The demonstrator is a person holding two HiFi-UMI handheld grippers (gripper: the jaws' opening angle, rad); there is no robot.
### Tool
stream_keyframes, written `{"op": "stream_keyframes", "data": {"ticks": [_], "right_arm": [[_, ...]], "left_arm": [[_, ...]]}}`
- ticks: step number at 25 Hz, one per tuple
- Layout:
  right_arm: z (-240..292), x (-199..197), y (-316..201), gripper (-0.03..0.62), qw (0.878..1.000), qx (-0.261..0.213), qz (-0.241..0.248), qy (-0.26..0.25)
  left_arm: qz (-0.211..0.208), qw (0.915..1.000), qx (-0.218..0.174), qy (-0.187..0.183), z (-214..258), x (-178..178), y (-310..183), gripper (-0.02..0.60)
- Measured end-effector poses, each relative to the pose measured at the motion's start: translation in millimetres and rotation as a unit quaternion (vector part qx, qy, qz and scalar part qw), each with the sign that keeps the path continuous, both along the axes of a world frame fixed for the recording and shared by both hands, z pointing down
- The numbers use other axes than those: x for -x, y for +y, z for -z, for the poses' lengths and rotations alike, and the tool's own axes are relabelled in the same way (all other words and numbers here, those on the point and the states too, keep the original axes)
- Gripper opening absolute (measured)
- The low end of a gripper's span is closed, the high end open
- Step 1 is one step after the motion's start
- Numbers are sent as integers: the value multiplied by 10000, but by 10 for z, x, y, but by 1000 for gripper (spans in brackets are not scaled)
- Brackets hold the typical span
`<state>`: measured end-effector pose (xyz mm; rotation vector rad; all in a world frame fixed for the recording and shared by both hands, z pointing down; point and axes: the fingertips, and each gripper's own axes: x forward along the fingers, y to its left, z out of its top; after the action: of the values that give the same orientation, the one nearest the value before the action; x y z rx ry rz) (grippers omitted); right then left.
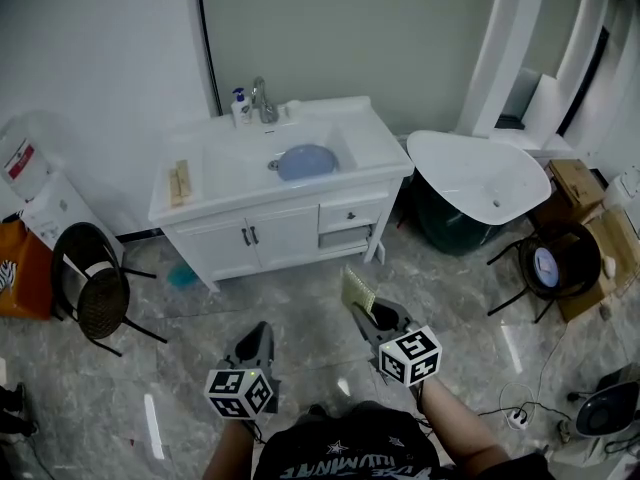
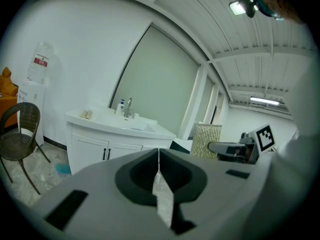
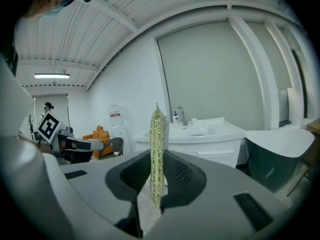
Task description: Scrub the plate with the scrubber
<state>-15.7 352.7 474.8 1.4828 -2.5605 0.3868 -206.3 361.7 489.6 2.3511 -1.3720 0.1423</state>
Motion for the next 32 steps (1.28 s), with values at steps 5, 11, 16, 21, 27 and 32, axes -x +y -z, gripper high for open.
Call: {"op": "stream_keyframes", "data": {"ticks": [5, 11, 16, 21, 27, 32], "right_arm": [[-34, 63, -31, 71, 9998, 40, -166, 49], [-101, -67, -142, 71, 9994, 135, -323, 7], [-145, -213, -446, 71, 9991, 155, -381, -73], [-248, -318, -970, 71, 9992, 178, -292, -186], [-222, -506, -1700, 71, 9992, 201, -113, -325], [-202, -683, -2292, 71, 9989, 243, 46, -398]], "left_arm": [[-98, 9999, 27, 26, -18, 108, -103, 21], [-78, 9999, 14, 88, -25, 131, -279, 21], [-30, 9999, 78, 77, -59, 55, -501, 21], [108, 9999, 103, -15, -120, -18, -883, 21], [313, 9993, 203, -95, -120, -207, -1419, 20], [490, 9985, 191, -134, -71, -376, -1869, 21]]}}
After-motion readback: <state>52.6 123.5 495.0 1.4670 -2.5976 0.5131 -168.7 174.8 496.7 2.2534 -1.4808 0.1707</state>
